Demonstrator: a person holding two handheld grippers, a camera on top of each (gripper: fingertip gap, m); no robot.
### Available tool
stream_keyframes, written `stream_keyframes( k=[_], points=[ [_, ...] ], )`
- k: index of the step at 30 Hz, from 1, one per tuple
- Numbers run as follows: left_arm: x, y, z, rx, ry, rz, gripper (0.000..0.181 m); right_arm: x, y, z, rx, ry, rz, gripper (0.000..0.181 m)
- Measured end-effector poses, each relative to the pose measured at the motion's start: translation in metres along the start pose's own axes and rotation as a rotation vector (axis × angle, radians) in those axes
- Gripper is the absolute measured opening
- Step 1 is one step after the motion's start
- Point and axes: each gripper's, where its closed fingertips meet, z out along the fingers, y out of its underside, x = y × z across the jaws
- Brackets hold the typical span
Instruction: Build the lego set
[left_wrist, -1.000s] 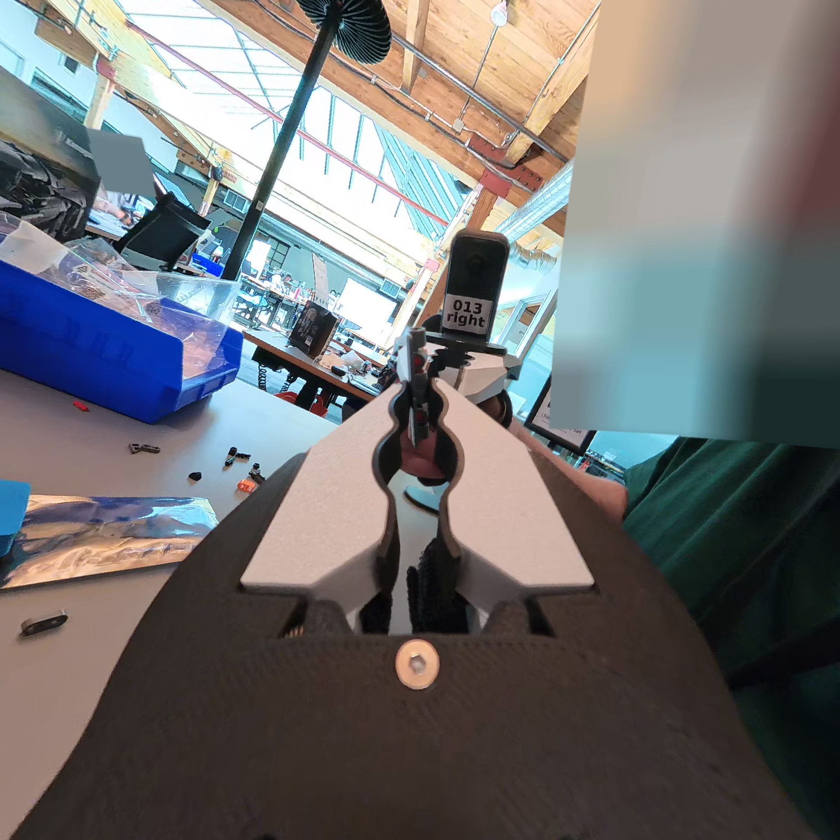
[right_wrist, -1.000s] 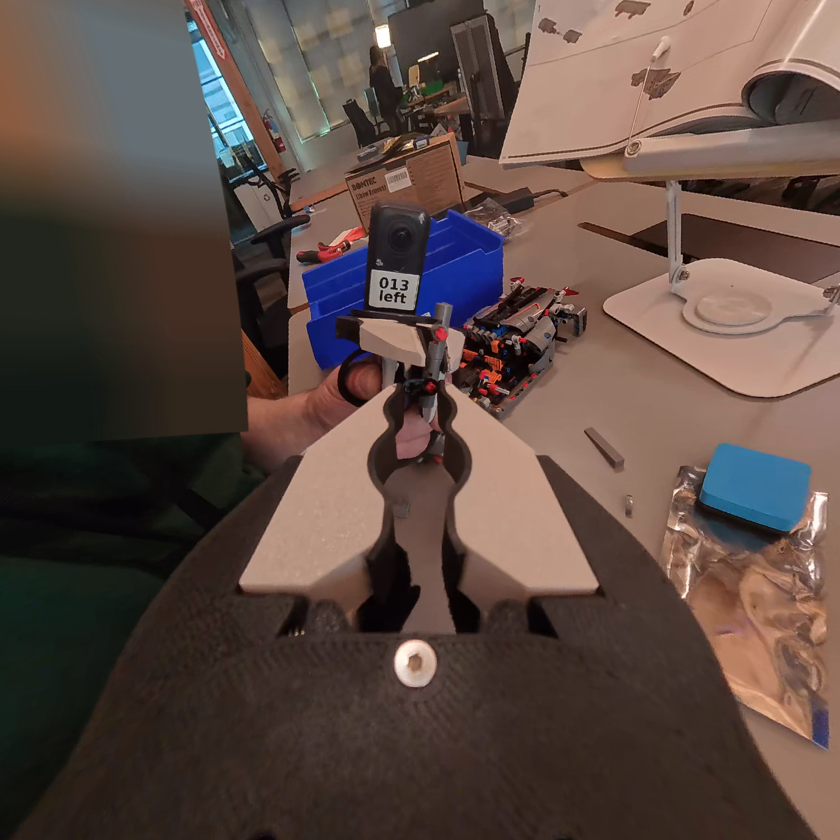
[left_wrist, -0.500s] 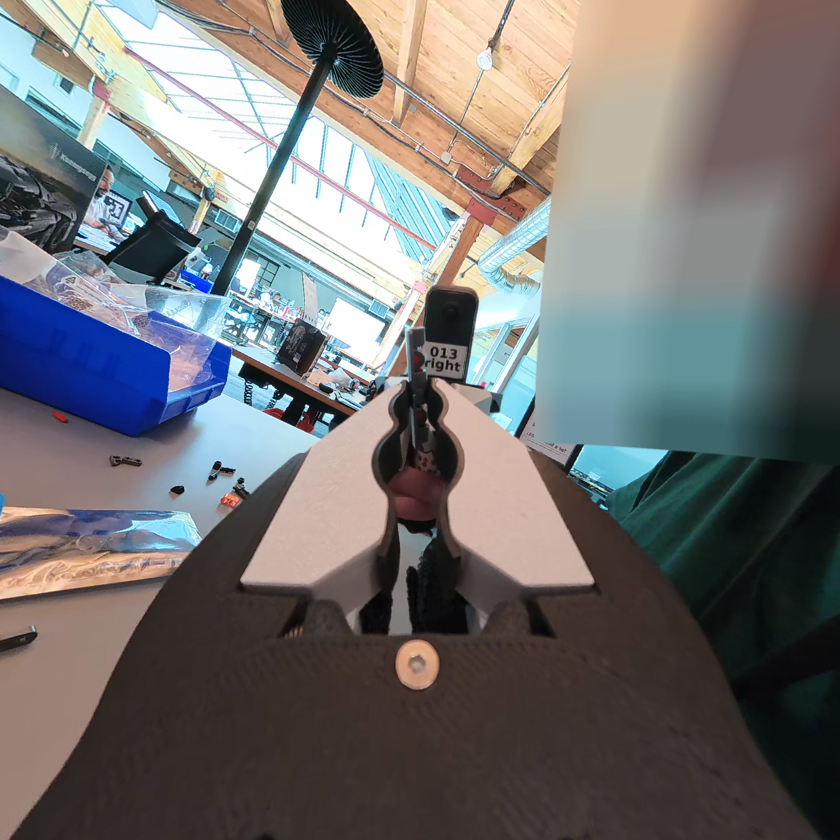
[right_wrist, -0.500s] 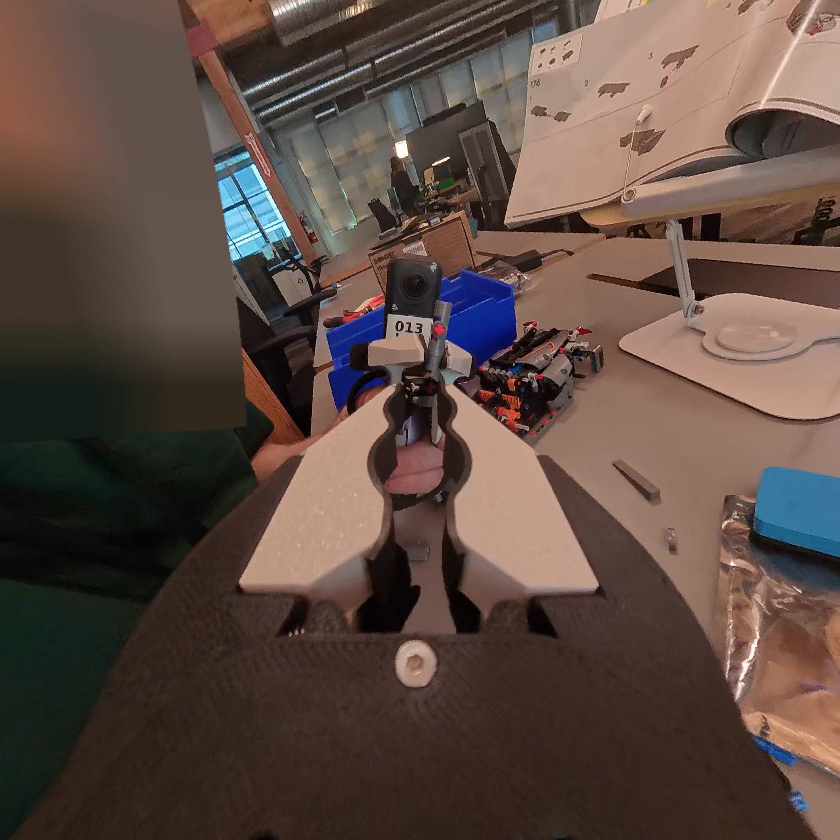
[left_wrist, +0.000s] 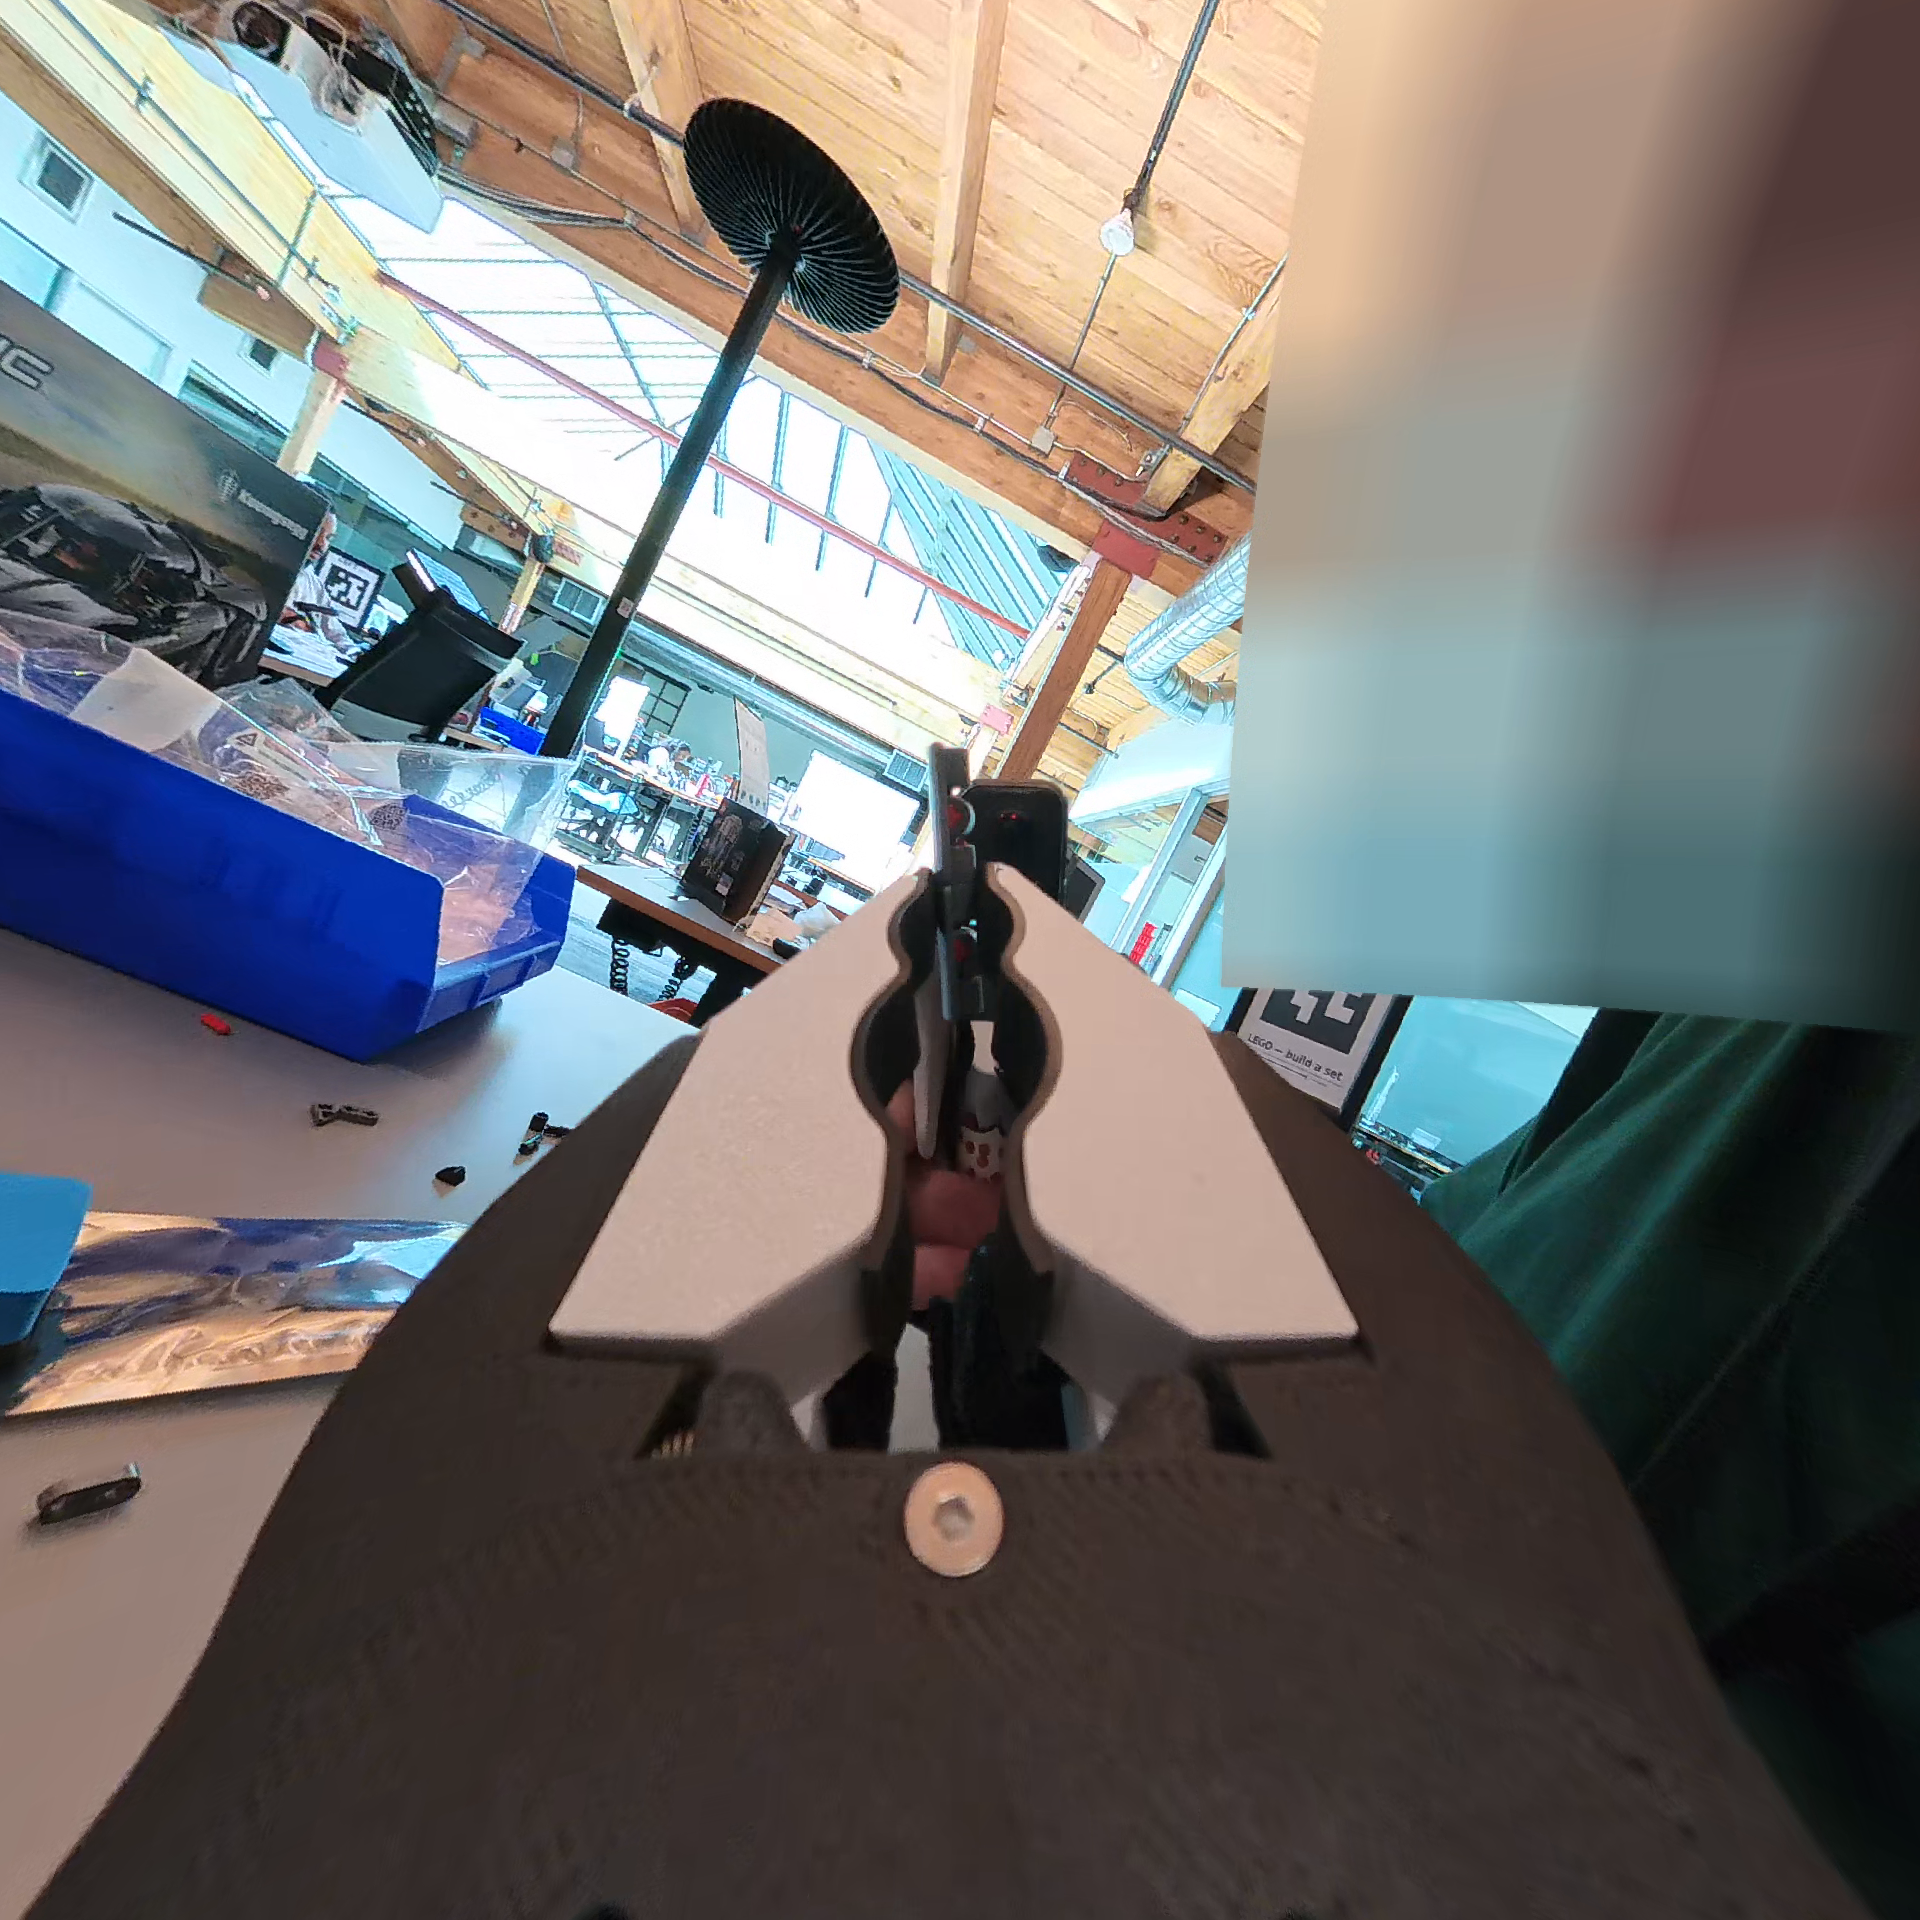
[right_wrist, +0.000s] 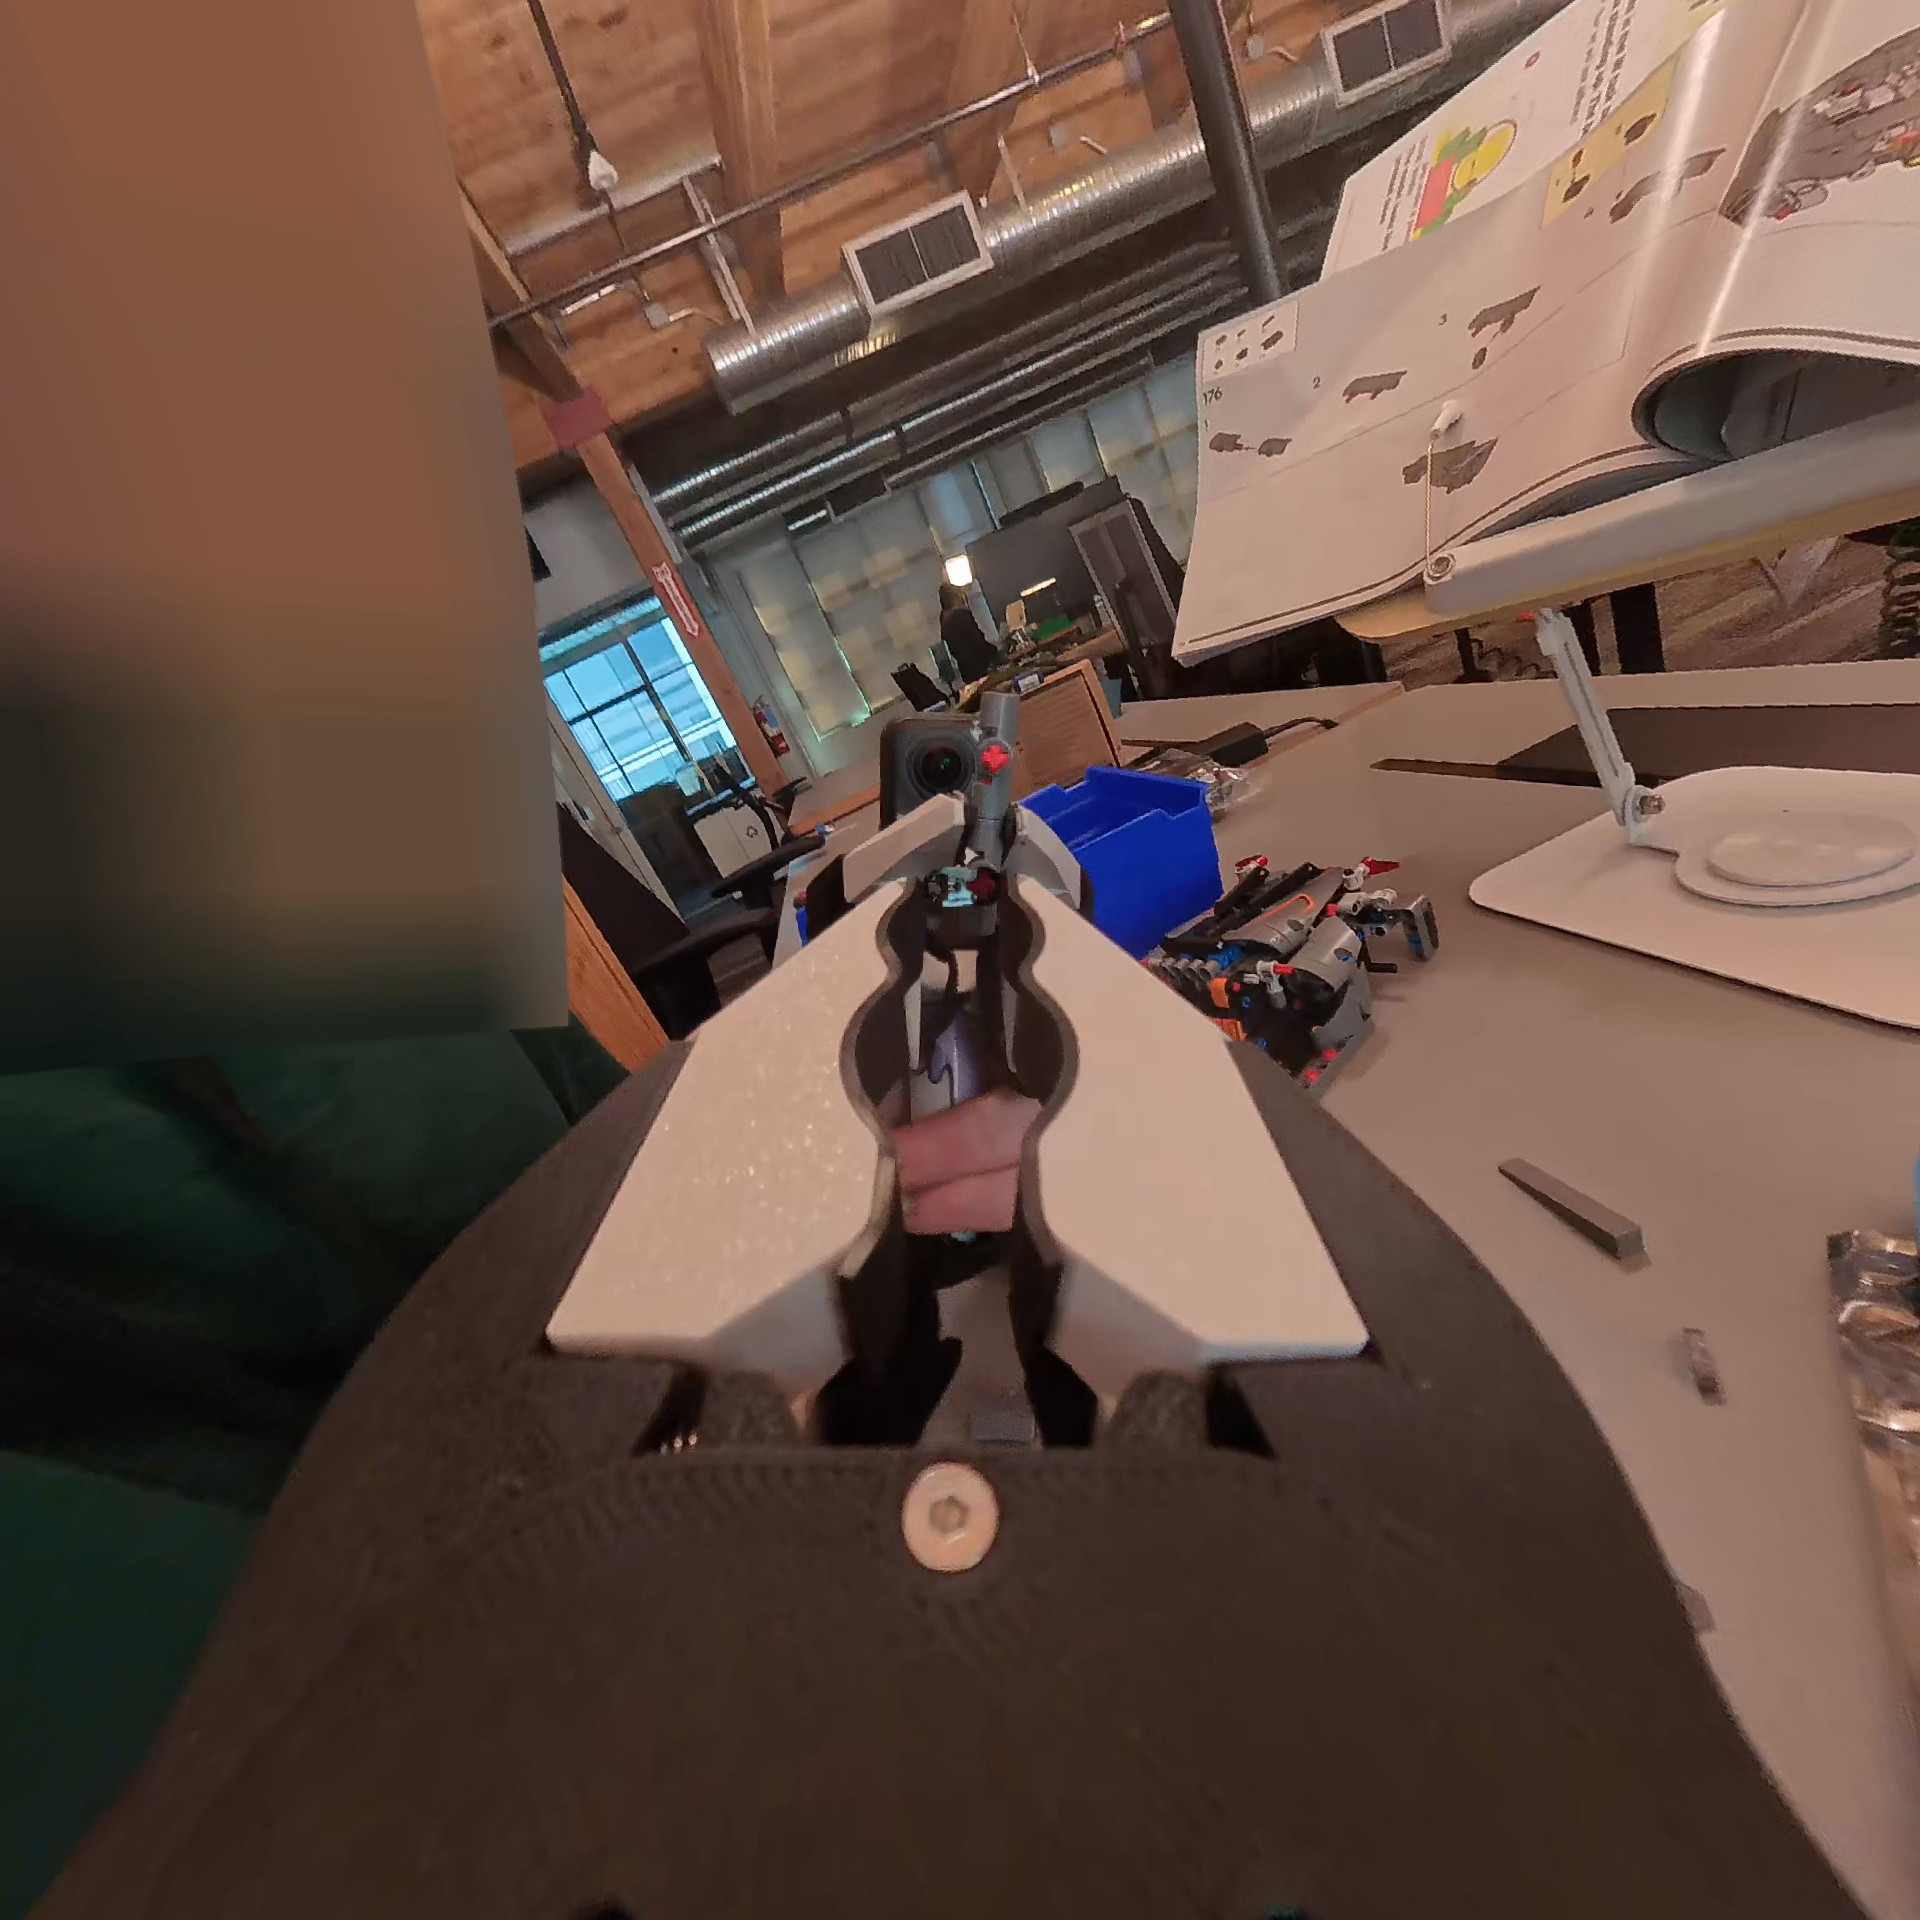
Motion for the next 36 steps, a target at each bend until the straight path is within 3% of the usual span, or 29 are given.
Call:
stream_keyframes(
  k=[14, 21, 24, 30, 36],
  points=[
    [0.002, -0.002, 0.000, 0.025, 0.038, -0.063, 0.005, -0.002, -0.001, 0.002, 0.092, -0.005, 0.007, 0.012],
    [-0.004, 0.018, 0.005, -0.118, -0.025, -0.098, 0.004, -0.002, 0.007, -0.017, 0.055, 0.096, -0.024, 0.012],
    [-0.008, 0.047, 0.001, -0.258, -0.118, -0.126, 0.004, -0.001, 0.017, -0.041, 0.009, 0.206, -0.059, 0.012],
    [-0.016, 0.146, -0.021, -0.696, -0.301, -0.098, 0.005, -0.004, 0.051, -0.081, -0.091, 0.375, -0.092, 0.012],
    [-0.031, 0.181, -0.039, -0.903, -0.442, 0.021, 0.005, -0.003, 0.084, -0.088, -0.181, 0.421, -0.116, 0.012]
  ],
)
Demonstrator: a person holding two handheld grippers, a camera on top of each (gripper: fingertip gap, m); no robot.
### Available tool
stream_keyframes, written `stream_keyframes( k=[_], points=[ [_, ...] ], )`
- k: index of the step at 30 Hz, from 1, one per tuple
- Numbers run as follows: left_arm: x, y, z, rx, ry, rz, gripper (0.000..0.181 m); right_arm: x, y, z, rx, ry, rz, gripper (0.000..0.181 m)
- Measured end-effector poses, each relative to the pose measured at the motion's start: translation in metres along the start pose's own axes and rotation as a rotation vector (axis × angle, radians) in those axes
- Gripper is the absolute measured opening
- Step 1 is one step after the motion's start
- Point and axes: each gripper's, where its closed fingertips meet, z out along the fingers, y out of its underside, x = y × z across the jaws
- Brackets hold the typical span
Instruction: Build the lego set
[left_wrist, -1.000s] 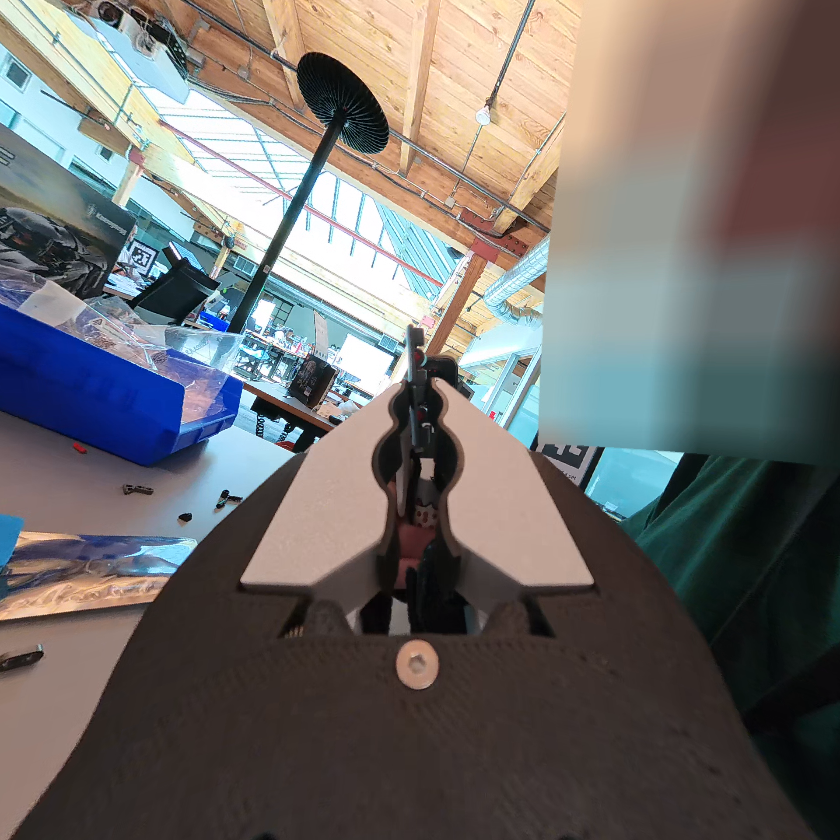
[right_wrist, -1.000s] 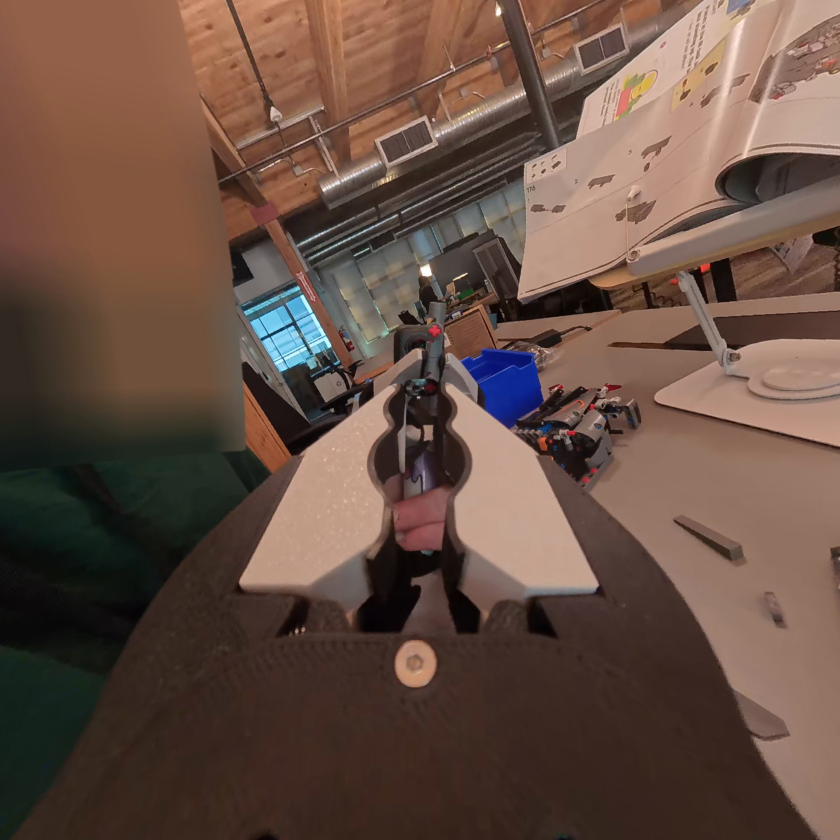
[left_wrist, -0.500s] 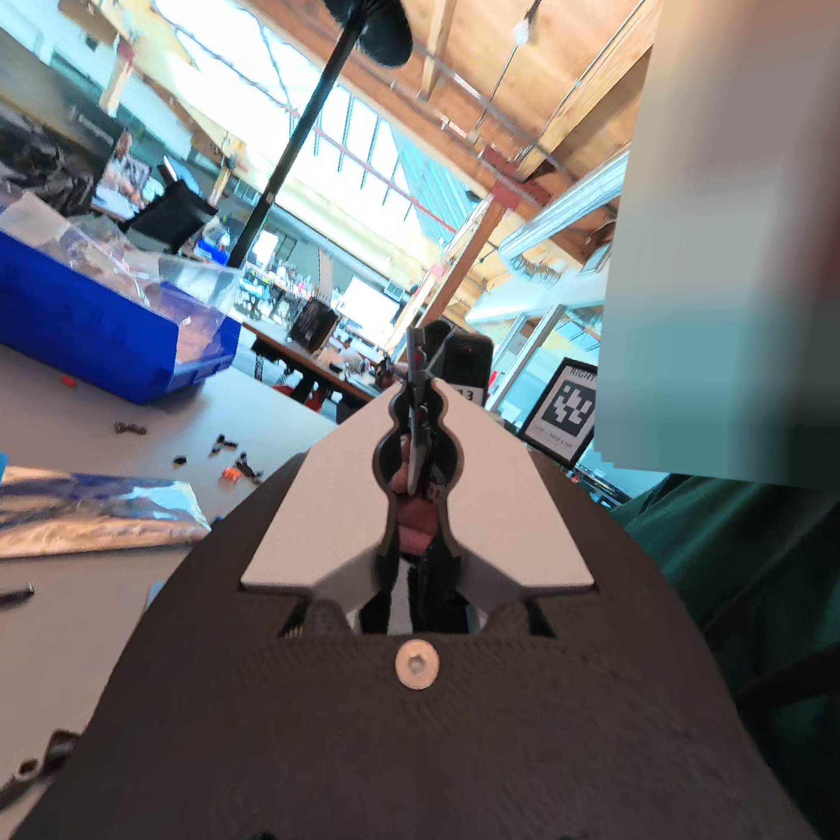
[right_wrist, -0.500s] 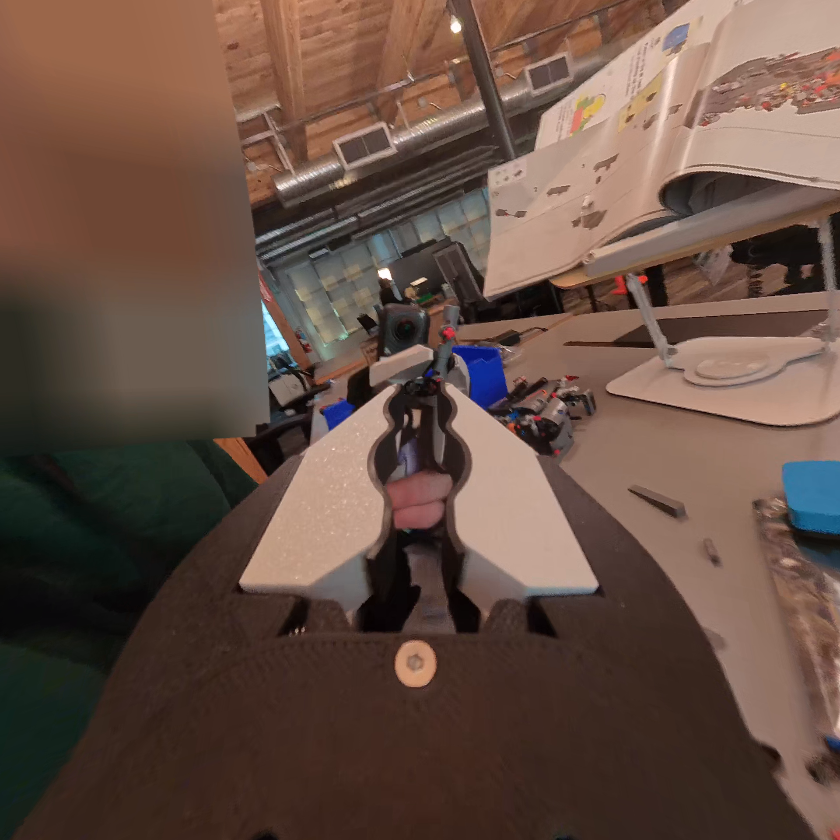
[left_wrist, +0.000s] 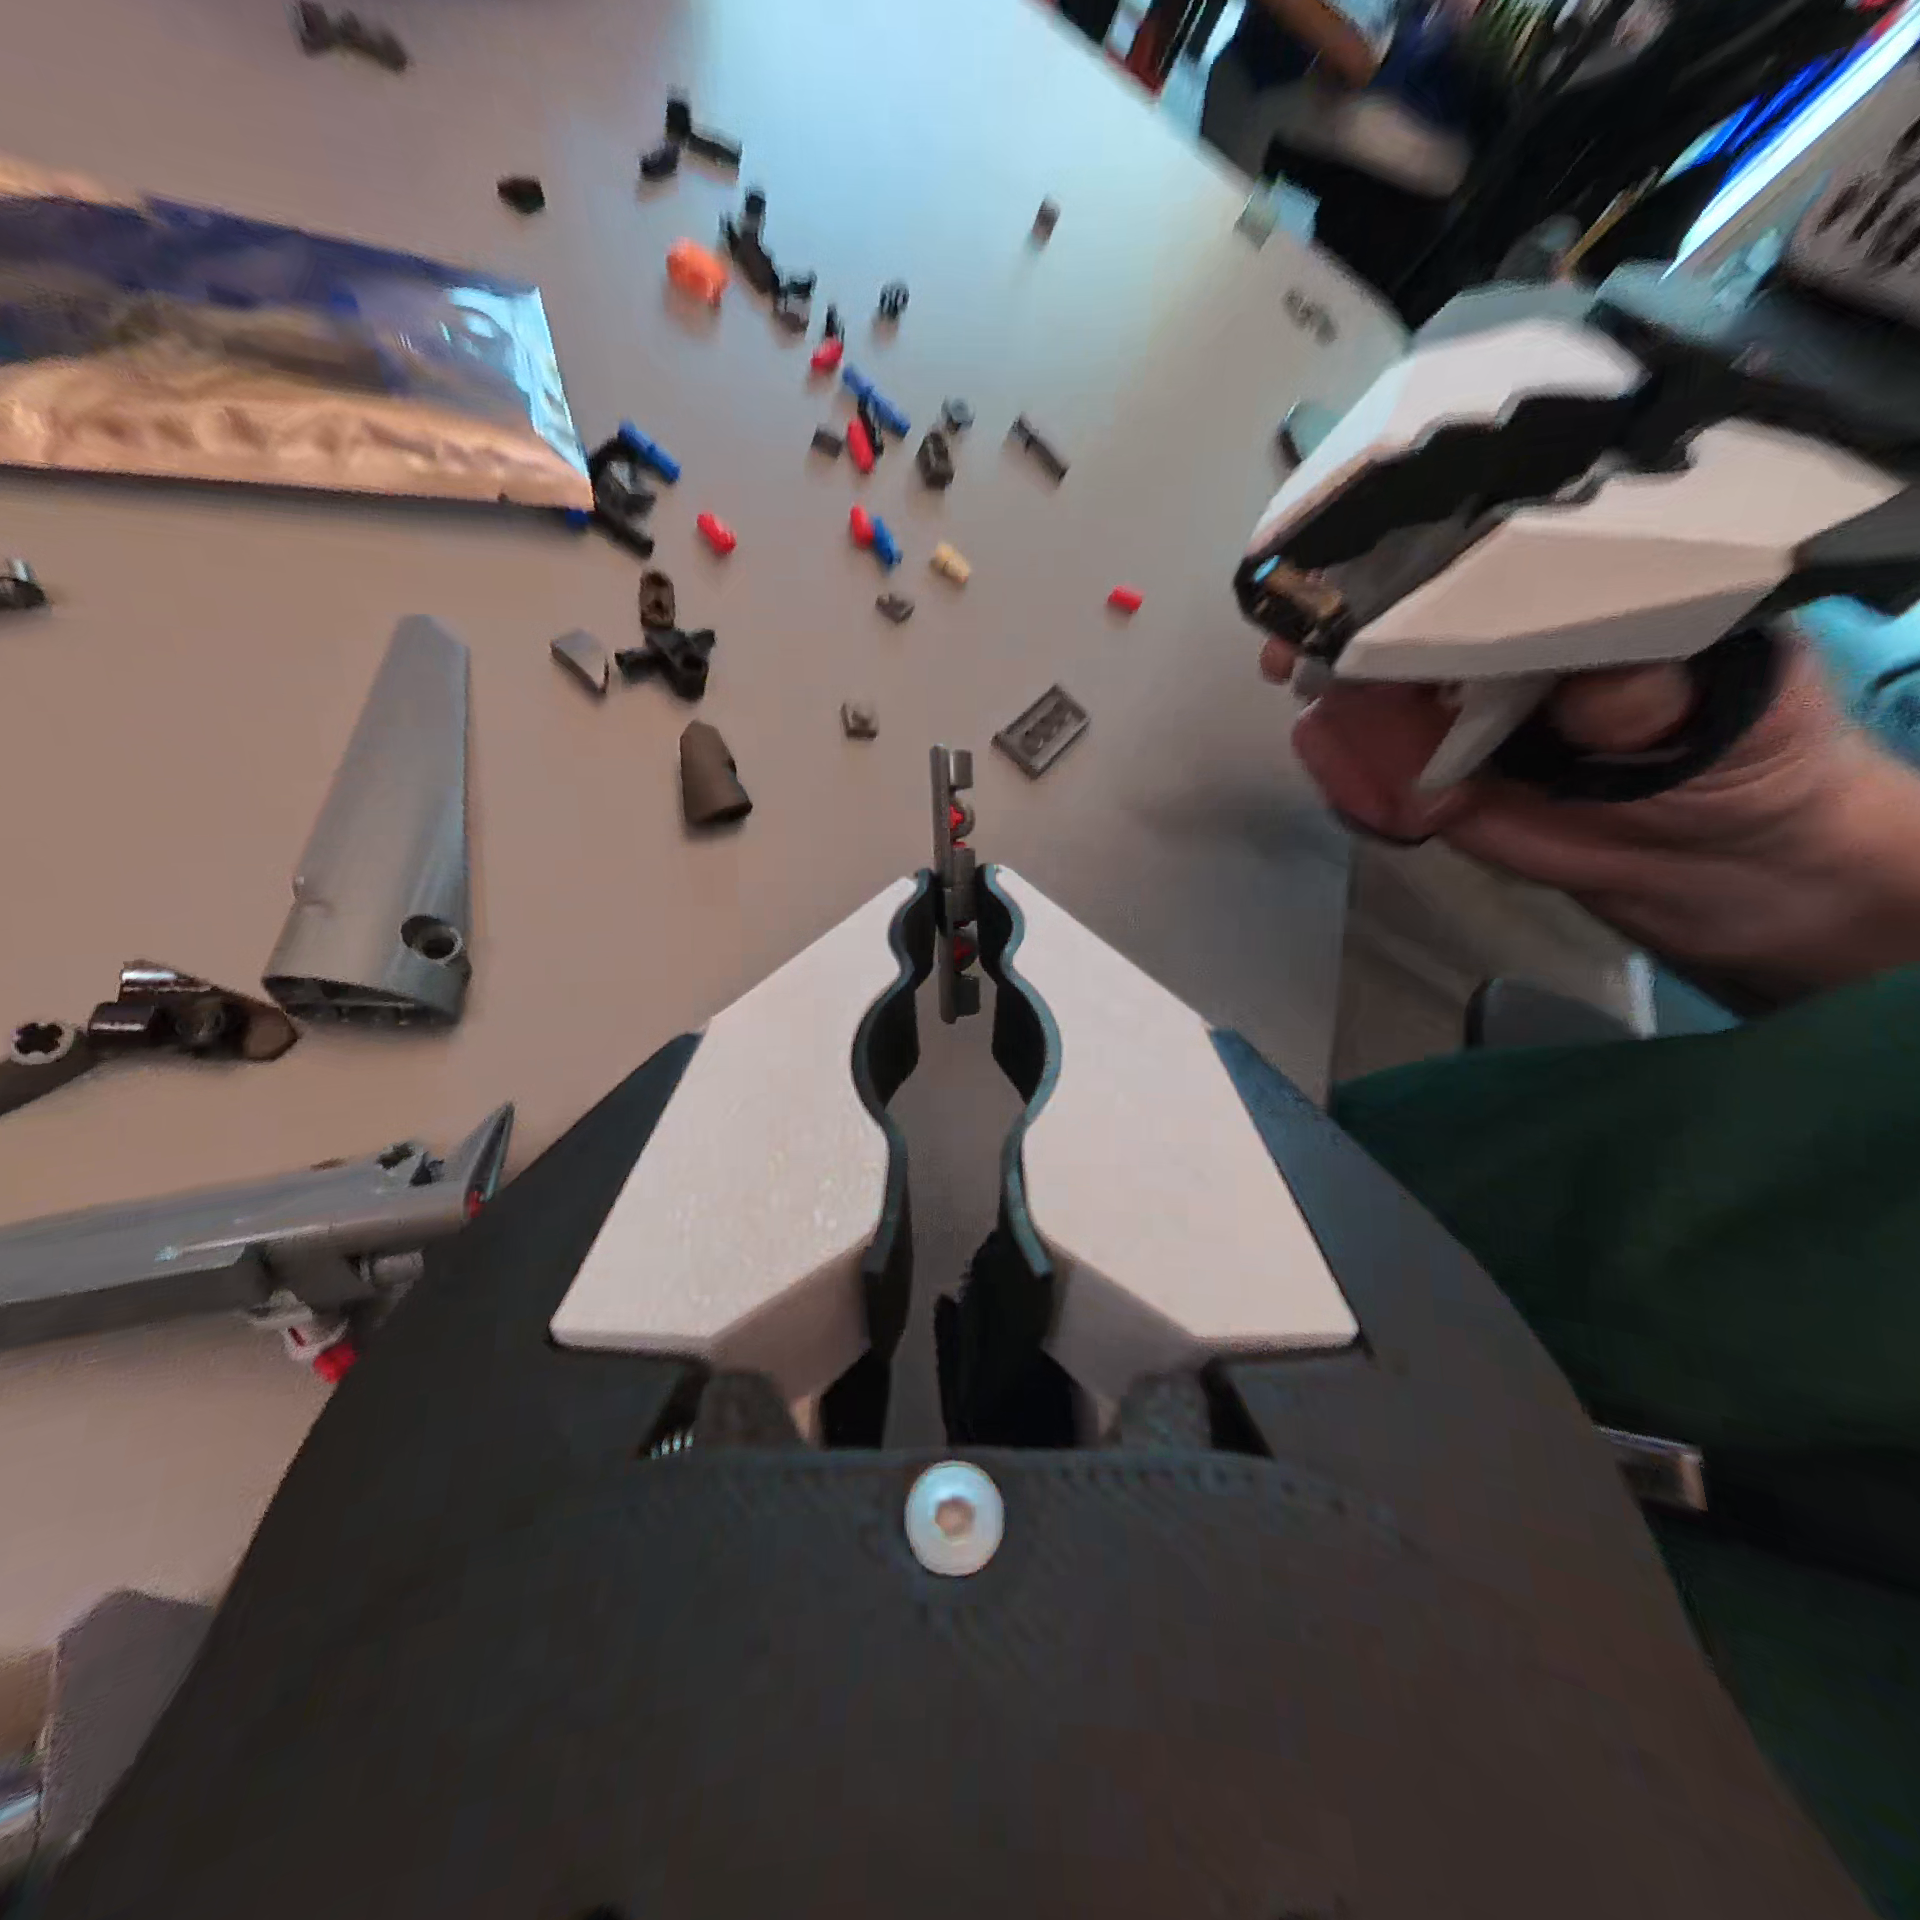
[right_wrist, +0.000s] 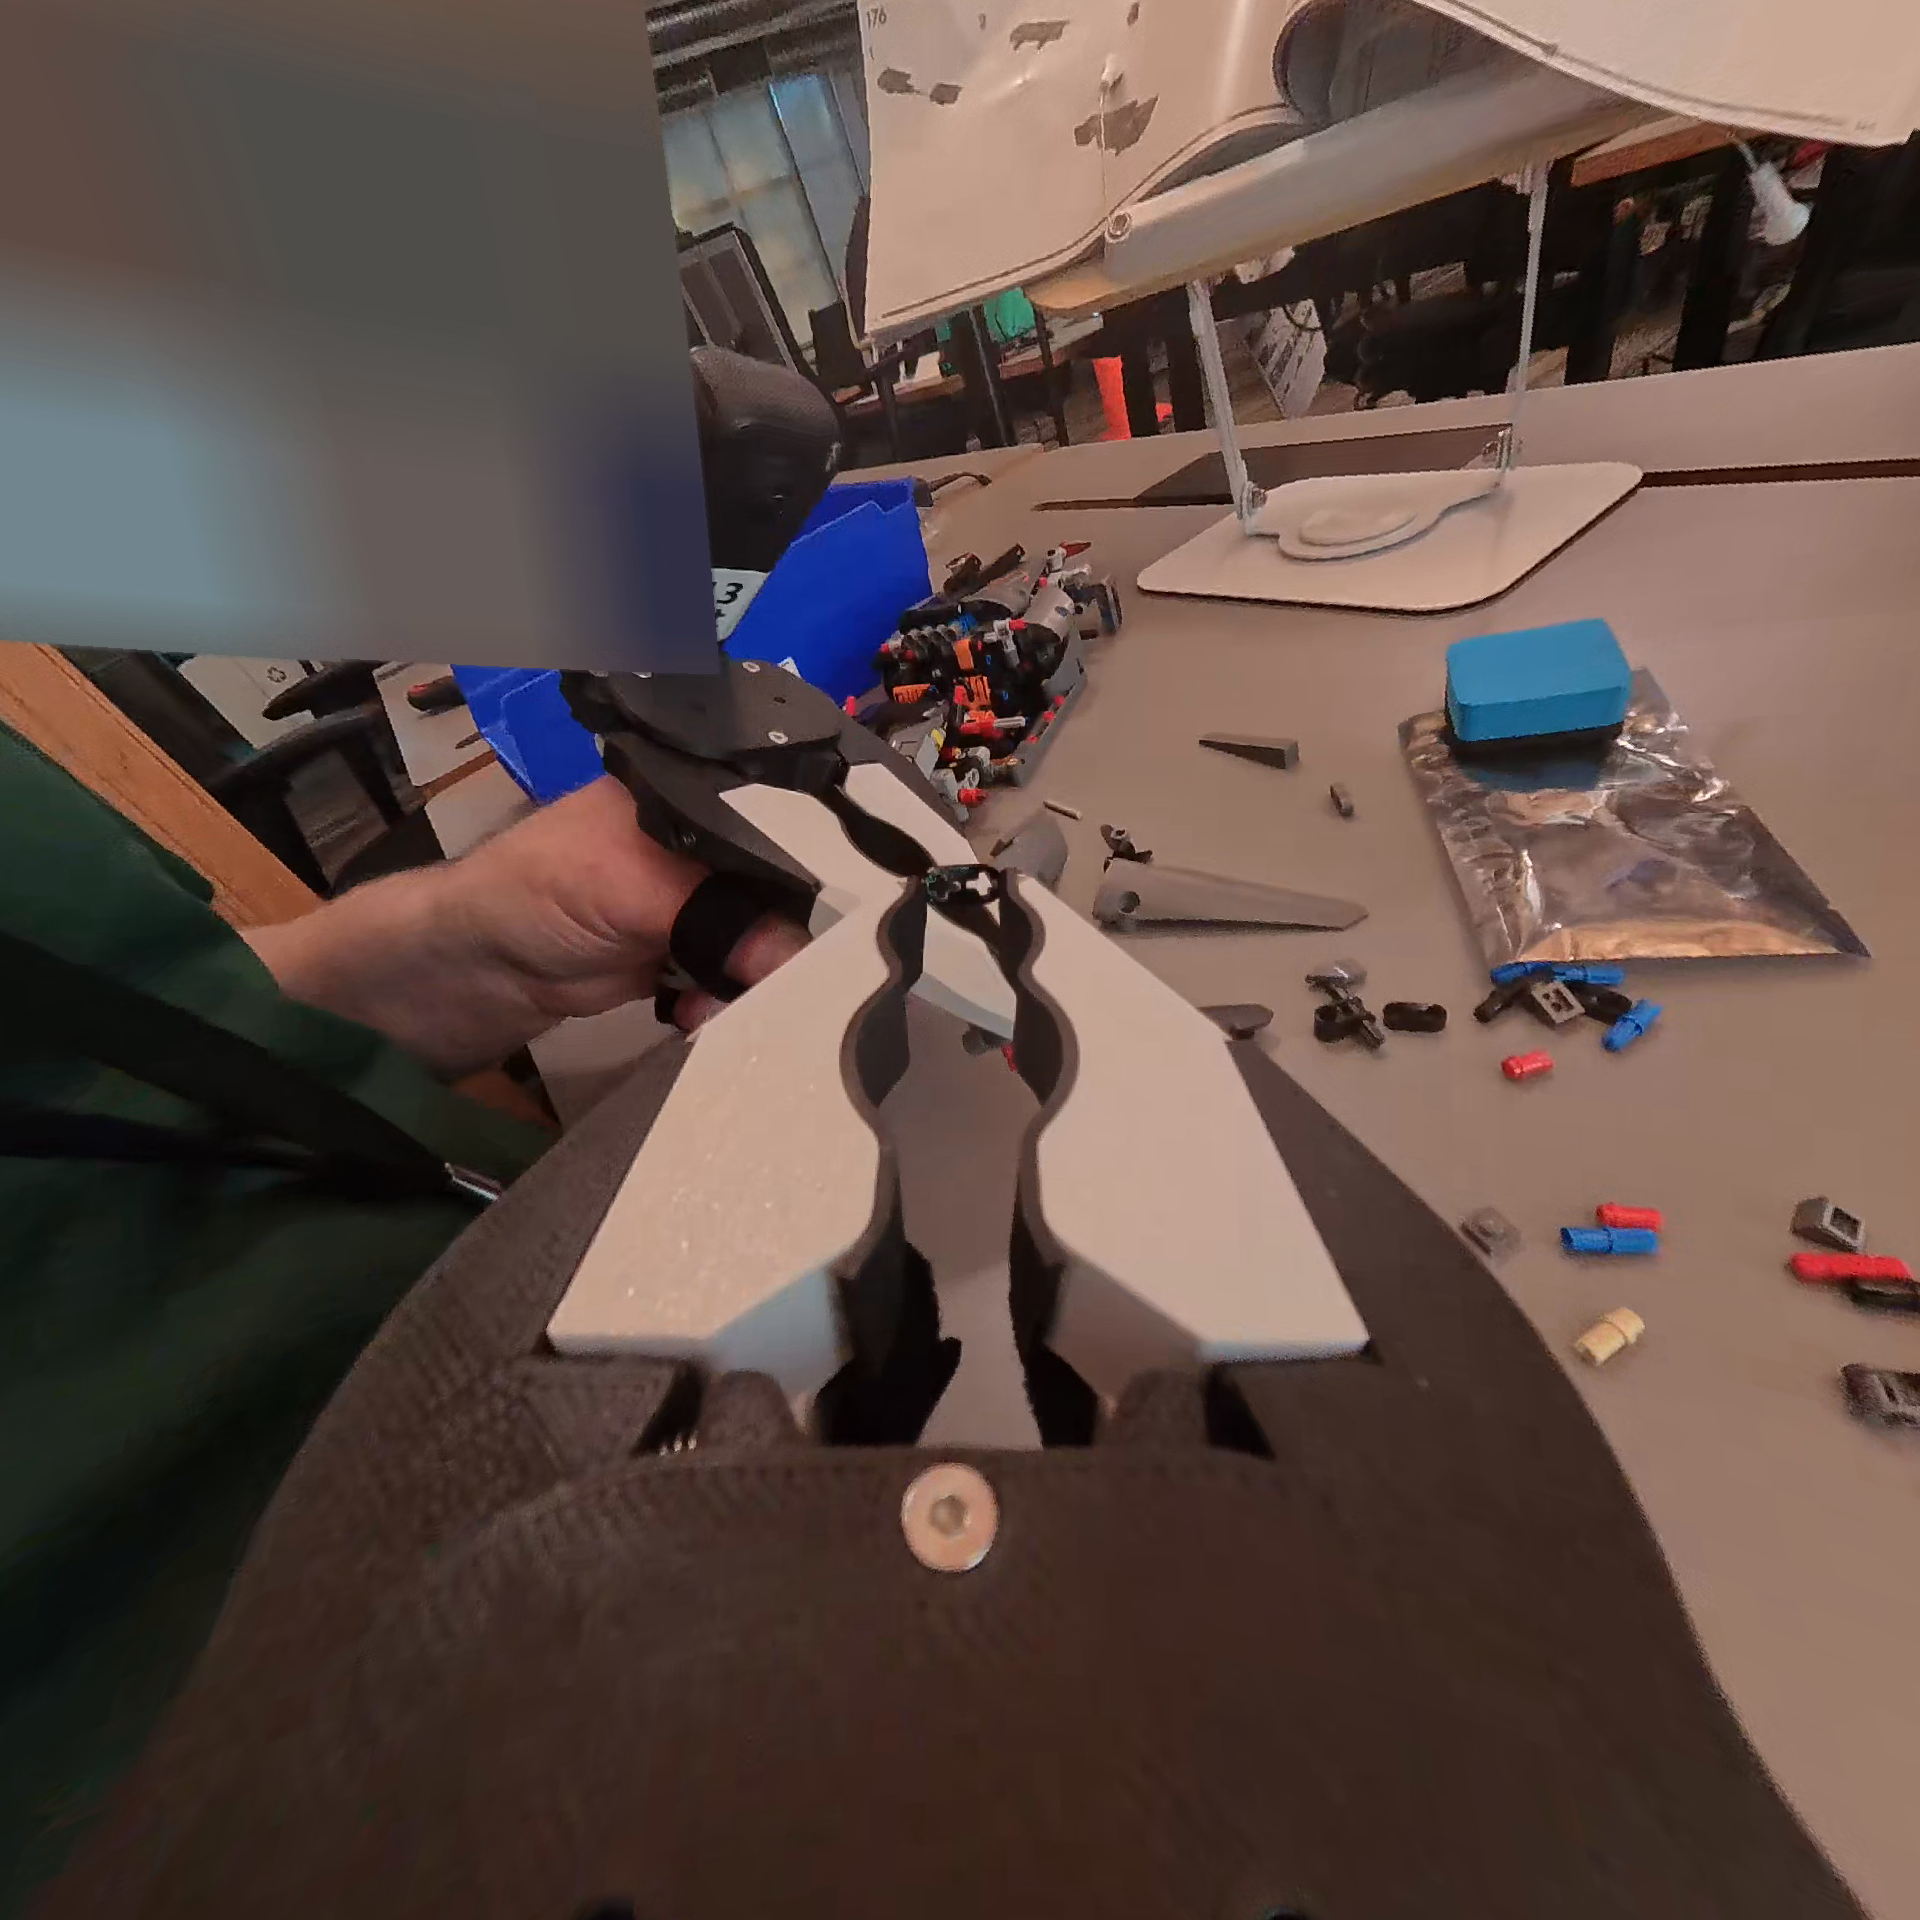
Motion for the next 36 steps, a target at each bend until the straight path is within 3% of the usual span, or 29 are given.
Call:
stream_keyframes(
  k=[5, 14, 24, 33, 36],
  points=[
    [-0.006, 0.023, 0.010, -0.117, -0.083, 0.069, 0.005, 0.005, 0.013, -0.004, -0.026, 0.005, 0.005, 0.012],
    [-0.002, 0.037, 0.006, -0.184, -0.118, 0.112, 0.013, 0.011, 0.016, -0.012, -0.012, -0.009, 0.019, 0.012],
    [0.001, 0.044, -0.006, -0.235, -0.081, 0.040, 0.020, 0.006, 0.017, -0.013, -0.013, -0.045, 0.017, 0.012],
    [0.004, 0.044, 0.000, -0.232, -0.112, 0.075, 0.011, 0.006, 0.016, -0.014, -0.007, -0.057, 0.030, 0.012],
    [0.005, 0.042, 0.000, -0.210, -0.149, 0.131, 0.000, 0.005, 0.017, -0.014, -0.012, -0.061, 0.024, 0.012]
  ],
)
